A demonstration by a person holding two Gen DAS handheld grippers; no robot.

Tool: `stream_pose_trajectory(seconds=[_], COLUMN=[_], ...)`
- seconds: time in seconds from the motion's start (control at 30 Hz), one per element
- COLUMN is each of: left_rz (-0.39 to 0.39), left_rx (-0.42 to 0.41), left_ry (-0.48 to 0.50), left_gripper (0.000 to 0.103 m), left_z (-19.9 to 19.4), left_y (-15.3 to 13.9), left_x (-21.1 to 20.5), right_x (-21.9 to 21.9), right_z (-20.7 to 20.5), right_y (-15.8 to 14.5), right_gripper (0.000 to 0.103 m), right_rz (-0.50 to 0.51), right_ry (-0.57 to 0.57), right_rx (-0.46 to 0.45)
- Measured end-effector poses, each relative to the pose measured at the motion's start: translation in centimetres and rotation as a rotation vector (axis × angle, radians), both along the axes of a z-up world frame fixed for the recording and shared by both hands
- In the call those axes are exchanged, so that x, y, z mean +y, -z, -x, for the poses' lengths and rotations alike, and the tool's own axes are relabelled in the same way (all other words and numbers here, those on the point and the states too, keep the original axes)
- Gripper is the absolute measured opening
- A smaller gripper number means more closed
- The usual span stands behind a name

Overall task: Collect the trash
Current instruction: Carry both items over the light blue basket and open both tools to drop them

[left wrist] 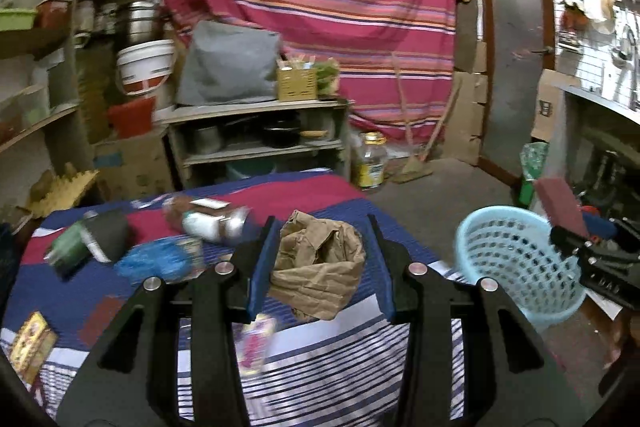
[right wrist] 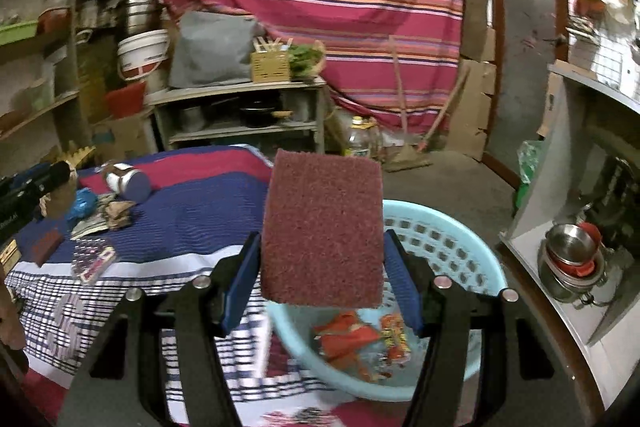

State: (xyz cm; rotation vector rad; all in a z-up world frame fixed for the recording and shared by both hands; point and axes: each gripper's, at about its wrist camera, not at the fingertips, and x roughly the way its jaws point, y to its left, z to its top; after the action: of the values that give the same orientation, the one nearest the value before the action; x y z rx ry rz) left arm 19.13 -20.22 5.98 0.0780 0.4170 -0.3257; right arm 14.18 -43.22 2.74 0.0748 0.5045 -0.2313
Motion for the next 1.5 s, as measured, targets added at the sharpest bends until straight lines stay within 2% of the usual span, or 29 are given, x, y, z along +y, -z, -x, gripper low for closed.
stream_pose_trajectory(seconds=[0.33,0.53,0.67,0.8,0.83,0.9,1.0,1.17,1.5], left_rz=[0.007,0.002,-0.011,0.016,0.016,0.026,0.053,0.053,0.024], left_rx=[0.003,0.042,0.065,0.111,0.114,0.121,0.132,0.121,0.104], left_ry=[0.193,0.270,0.279,0.284,0.278,0.268,0.245,0.178,0.119], left_gripper=[0.042,0.042,0.043,0.047,0.050,0.067,0.075,0.089,0.097], left_z=[0.5,0.3,-0.7,-2.0,-2.3,-2.8,-3.5,-3.8,-3.7], left_y=[1.0,2.3,3.2,3.9,4.0,4.1,4.0,3.8,3.5], left_x=[-11.4,-15.8,-17.4,-18.1,-18.1,-18.2,-17.6,-16.0,-13.0], right_x=[-7.2,-9.9,-11.2,-11.8,-11.9,-11.9,-11.6,-10.8,-9.3], right_z=[1.3,1.7,1.4,0.8,0.7,0.4,0.0,-0.6,-2.5], right_y=[1.3,2.1,2.9,3.1,3.2,3.3,3.6,4.5,5.4], right_gripper=[0.061,0.060,0.060,0.060,0.060,0.060,0.061,0.061,0.061], right_rz=[-0.021,-0.052,-0.061,-0.072,-0.072,-0.068,-0.067,-0.069,-0.073], right_ry=[0.113,0.149,0.161,0.161,0.160,0.153,0.147,0.139,0.127], right_rx=[0.012,0.015,0.029,0.034,0.034,0.039,0.046,0.061,0.085])
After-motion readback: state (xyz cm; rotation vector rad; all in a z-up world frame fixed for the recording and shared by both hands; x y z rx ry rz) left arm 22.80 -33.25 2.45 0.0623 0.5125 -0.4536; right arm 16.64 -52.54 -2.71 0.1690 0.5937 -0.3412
